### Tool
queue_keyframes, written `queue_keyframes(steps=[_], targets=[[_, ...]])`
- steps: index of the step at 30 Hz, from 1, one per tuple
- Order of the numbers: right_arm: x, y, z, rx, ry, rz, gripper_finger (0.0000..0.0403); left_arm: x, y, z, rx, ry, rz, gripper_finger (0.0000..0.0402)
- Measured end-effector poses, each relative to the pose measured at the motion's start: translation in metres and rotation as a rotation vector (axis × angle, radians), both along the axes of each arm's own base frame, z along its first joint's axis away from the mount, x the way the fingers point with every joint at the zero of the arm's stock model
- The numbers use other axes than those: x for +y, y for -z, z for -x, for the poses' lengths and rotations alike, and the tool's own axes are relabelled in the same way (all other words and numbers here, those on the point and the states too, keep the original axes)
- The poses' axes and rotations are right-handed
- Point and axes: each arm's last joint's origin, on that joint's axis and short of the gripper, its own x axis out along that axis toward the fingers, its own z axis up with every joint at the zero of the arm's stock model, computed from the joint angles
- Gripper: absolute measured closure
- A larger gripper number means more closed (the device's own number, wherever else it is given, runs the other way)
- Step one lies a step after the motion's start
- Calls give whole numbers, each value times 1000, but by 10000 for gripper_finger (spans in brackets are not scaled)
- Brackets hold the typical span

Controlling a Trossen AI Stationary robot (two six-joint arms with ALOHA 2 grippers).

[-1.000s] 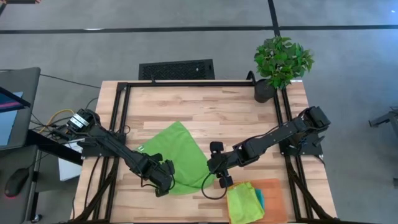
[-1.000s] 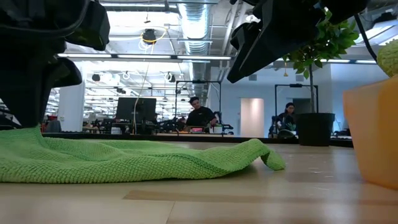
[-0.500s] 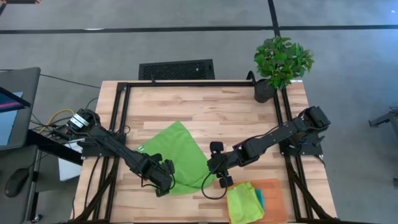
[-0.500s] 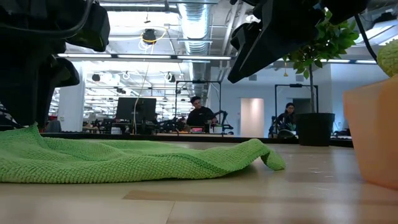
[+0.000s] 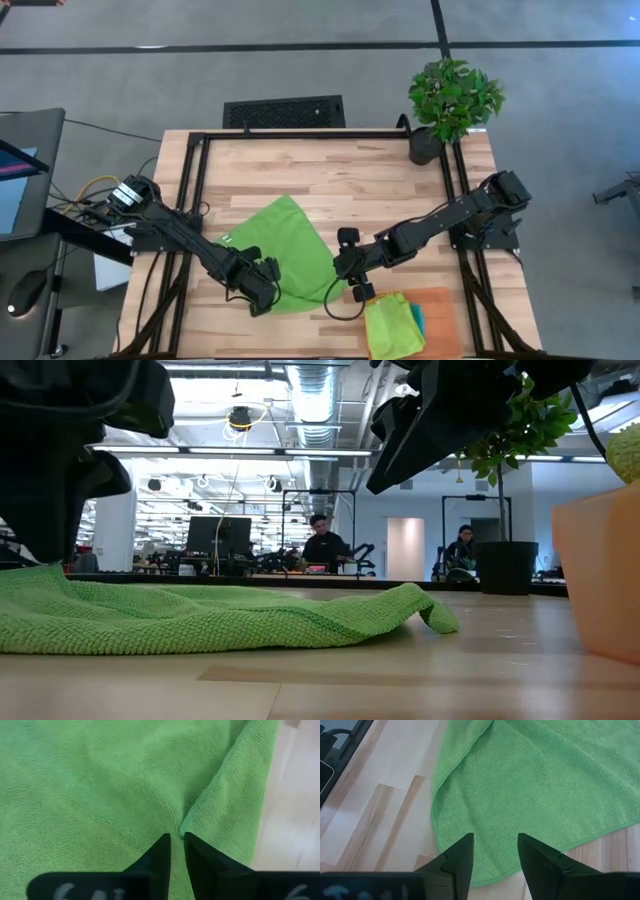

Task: Fold microfiber towels
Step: Fold the green microfiber towel

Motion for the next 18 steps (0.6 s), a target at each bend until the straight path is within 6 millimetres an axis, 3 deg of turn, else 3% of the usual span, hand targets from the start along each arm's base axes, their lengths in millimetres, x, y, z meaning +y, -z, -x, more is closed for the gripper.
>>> queue_keyframes(steps=[9, 18], targets=[[0, 0, 0, 0, 0, 0, 227, 0, 0, 0, -1, -31, 6, 362], [0, 0, 0, 0, 0, 0, 227, -2, 0, -1, -1, -44, 45, 327]])
